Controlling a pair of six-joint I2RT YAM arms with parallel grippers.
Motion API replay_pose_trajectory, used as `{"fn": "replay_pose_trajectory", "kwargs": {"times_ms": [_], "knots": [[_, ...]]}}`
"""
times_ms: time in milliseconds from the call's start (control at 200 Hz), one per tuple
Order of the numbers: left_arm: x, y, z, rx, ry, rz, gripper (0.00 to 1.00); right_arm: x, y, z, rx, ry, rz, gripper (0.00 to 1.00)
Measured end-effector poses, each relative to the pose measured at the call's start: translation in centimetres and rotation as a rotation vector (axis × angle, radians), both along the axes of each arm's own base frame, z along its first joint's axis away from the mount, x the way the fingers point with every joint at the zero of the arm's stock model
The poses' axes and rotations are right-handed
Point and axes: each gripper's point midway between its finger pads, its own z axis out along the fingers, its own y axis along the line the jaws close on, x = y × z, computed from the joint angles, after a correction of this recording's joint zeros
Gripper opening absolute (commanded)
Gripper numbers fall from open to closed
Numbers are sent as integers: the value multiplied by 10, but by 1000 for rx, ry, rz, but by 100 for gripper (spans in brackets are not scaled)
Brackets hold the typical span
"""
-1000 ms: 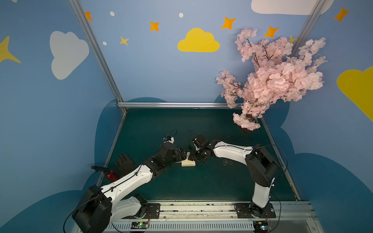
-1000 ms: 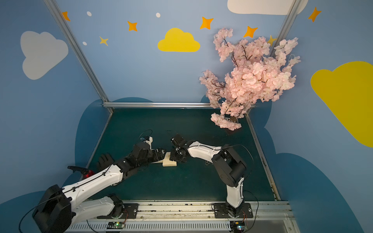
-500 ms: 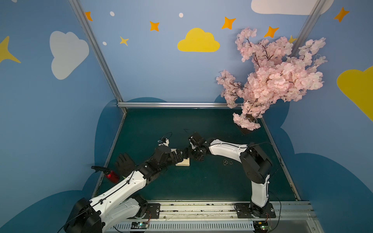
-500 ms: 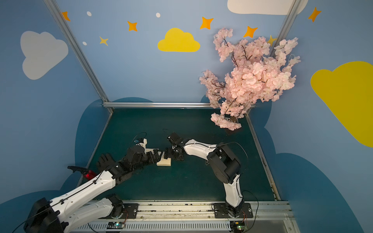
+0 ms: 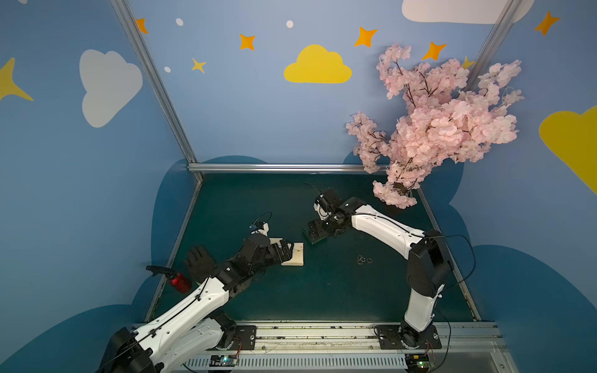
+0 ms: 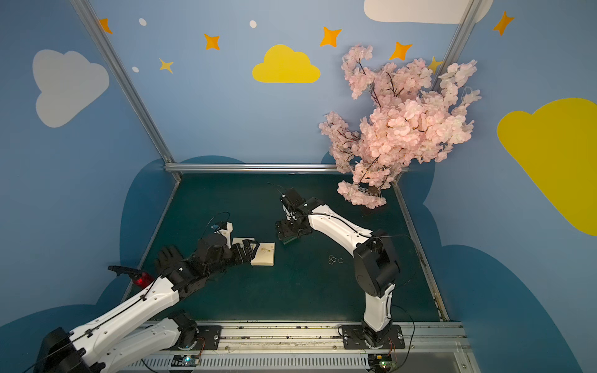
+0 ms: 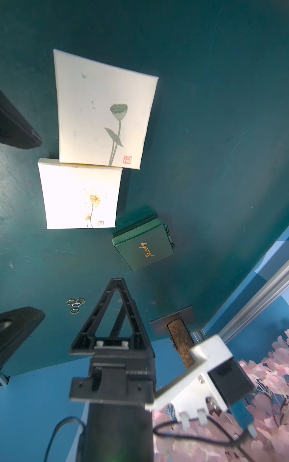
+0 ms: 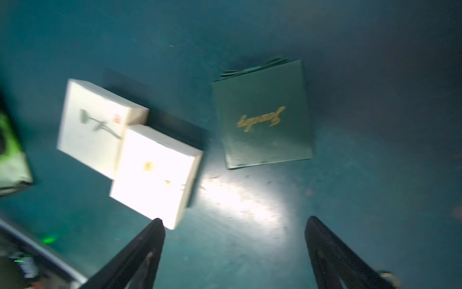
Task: Take the rings out of the lift-off lid box
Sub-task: Move the jewelry box to the center of the board, then pick up the jewelry box from the center of the board.
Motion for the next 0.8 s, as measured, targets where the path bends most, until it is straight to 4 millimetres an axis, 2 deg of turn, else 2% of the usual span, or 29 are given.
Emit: {"fn": "replay_pose_trajectory", "kwargs": {"times_ms": [280, 536, 801], "knots": [[3, 2, -8, 19, 24, 17, 100, 22, -12, -30, -54, 29, 89, 90], [6, 2, -25, 47, 73, 33, 99, 30, -2, -40, -51, 33, 130, 91], [12, -3, -21, 45, 71, 36, 99, 34, -2, -50, -66, 29, 131, 91]]}}
